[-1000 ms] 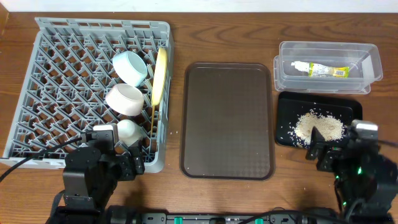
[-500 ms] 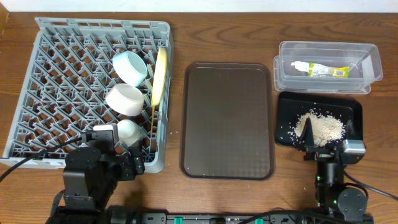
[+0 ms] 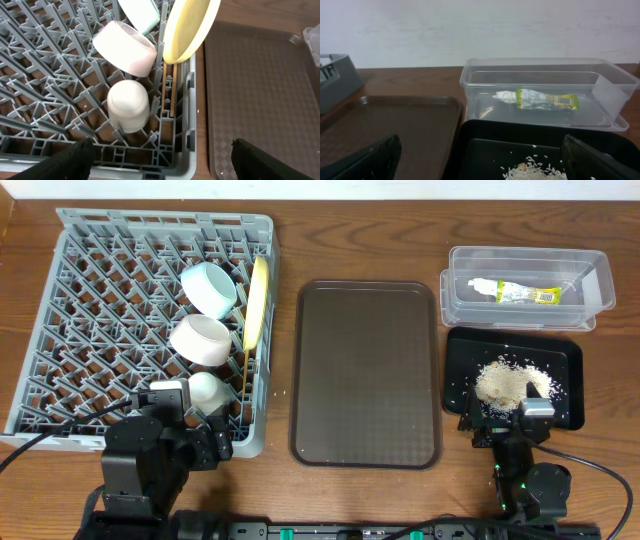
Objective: Sort waste into correct bins and load items into the dishwasher
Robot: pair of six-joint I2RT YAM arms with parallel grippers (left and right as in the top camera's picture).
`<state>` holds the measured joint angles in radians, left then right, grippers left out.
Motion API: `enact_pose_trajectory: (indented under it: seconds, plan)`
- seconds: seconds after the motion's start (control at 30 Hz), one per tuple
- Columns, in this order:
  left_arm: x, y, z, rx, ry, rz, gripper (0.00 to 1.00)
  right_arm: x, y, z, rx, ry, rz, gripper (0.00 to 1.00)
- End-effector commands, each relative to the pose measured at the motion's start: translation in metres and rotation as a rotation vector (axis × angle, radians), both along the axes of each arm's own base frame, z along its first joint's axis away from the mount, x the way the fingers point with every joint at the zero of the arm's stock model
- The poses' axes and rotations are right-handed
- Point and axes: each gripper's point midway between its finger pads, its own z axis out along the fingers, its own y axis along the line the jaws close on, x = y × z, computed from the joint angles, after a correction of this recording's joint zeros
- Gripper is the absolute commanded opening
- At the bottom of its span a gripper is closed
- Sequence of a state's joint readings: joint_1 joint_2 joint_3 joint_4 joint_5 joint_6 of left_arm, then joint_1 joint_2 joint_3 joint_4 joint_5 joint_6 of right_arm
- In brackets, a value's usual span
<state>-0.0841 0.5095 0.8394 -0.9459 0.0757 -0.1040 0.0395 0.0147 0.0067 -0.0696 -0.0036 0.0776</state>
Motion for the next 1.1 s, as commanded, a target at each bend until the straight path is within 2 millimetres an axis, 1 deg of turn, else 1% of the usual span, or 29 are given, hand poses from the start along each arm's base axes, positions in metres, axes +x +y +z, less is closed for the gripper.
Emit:
enact_pose_trajectory:
  seconds: [0.0,0.8,0.9,1.0,1.07]
  plan:
    - [-0.001,-0.001,-0.002,0.001,0.006,-0.005,0.88,-0.001,0.004,0.000,-0.011,-0.001,0.023,0.99]
    - [-0.002,0.000,-0.003,0.001,0.011,-0.004,0.89,0.000,0.004,0.000,-0.011,-0.001,0.023,0.99]
    - [-0.008,0.007,-0.011,0.025,0.030,0.019,0.89,0.000,0.004,0.000,-0.011,-0.001,0.023,0.99]
    - [-0.006,0.015,-0.020,0.021,-0.023,0.066,0.89,0.000,0.004,0.000,-0.011,-0.001,0.023,0.99]
    - [-0.003,0.019,-0.031,0.013,-0.077,0.087,0.89,0.000,0.004,0.000,-0.011,-0.001,0.023,0.99]
